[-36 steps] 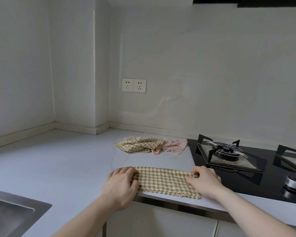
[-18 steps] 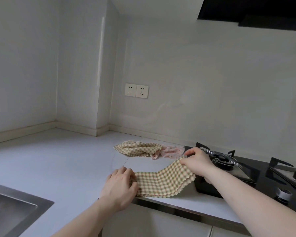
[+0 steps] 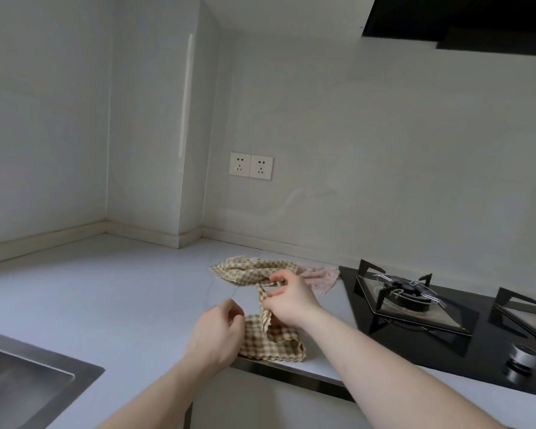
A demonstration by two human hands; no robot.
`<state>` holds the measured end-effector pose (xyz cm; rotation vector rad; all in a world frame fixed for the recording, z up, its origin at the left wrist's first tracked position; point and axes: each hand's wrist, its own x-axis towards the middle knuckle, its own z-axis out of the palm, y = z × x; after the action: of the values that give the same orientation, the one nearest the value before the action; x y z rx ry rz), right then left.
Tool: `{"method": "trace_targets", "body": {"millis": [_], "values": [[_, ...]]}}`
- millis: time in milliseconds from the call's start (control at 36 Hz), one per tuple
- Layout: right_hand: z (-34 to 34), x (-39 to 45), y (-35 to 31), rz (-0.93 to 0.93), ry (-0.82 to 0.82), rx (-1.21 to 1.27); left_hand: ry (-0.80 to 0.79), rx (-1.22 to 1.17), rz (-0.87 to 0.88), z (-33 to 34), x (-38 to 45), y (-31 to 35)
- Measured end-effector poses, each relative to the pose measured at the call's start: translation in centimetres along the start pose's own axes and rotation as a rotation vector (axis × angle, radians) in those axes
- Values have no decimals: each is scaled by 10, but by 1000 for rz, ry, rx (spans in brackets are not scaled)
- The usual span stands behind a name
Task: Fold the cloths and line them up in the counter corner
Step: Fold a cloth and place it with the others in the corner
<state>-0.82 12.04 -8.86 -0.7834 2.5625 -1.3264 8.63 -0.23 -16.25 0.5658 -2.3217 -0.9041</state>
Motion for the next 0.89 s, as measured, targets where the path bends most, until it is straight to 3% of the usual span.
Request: {"method": "trace_targets", "body": {"millis": [222,306,389,444,639,889], "values": [[17,-6,9,72,-136,170,67,-141,-72,-2,3,1],[8,-3,17,2,-6,209,68,-146,-73,-2,3,2],[-4,0,31,-64,159,39,47,-111,-58,-1,2,1],[-11,2,44,-33,170,-20,12,-60,-49,0,2,-1],[-15,8,63,173,-27,-59,-94,99,-21,2,3,1],[-30,20,59,279,-284,-100,-158,-15,-28,5,6,-5]]}}
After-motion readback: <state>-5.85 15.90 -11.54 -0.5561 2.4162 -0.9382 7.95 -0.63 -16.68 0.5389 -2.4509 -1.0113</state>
